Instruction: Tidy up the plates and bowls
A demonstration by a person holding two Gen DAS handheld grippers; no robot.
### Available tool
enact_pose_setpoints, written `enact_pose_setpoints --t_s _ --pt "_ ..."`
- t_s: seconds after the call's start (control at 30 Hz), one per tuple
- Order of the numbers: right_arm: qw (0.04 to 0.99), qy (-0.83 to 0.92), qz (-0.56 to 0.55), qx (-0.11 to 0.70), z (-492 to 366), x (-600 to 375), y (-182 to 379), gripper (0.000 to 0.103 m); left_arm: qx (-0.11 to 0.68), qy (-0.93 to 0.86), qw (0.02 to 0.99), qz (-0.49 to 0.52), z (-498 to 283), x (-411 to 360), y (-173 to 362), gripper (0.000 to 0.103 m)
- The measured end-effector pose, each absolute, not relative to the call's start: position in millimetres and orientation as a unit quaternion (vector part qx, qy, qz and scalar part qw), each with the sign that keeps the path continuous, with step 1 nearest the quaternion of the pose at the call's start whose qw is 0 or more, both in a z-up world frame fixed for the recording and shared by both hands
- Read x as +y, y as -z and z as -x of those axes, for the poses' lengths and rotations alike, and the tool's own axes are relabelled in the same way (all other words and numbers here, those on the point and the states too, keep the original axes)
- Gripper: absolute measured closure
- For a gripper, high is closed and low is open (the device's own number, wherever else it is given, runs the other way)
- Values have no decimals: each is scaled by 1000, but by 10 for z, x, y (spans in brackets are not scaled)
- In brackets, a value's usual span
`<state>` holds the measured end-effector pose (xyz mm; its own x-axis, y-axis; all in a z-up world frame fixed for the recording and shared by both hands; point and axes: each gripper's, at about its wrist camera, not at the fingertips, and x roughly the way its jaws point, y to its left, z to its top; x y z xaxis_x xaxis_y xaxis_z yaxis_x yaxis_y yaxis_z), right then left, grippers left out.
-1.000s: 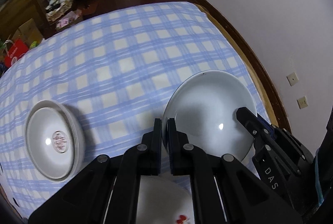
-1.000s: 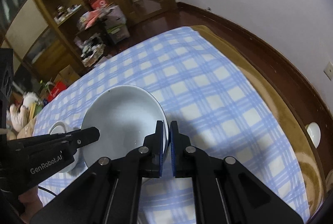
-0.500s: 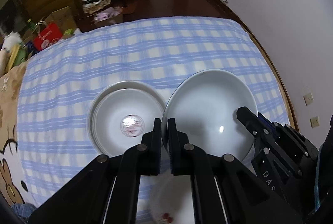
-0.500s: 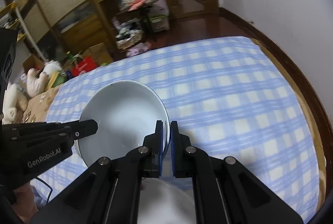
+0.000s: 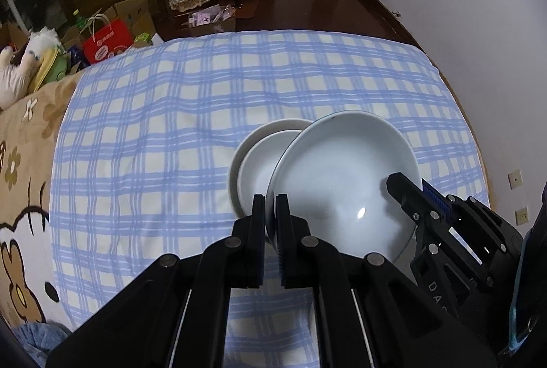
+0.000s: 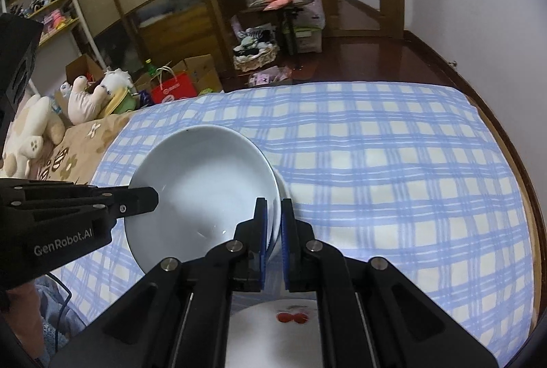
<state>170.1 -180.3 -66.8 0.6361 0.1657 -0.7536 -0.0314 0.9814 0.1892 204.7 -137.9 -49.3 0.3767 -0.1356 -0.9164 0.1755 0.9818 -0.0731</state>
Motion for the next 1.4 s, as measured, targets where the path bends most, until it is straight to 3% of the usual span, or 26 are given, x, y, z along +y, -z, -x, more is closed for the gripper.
enact_pose_setpoints --t_s 1.4 --pt "886 -69 -92 449 -1983 -1697 1147 94 576 109 810 17 -2354 -1110 1113 96"
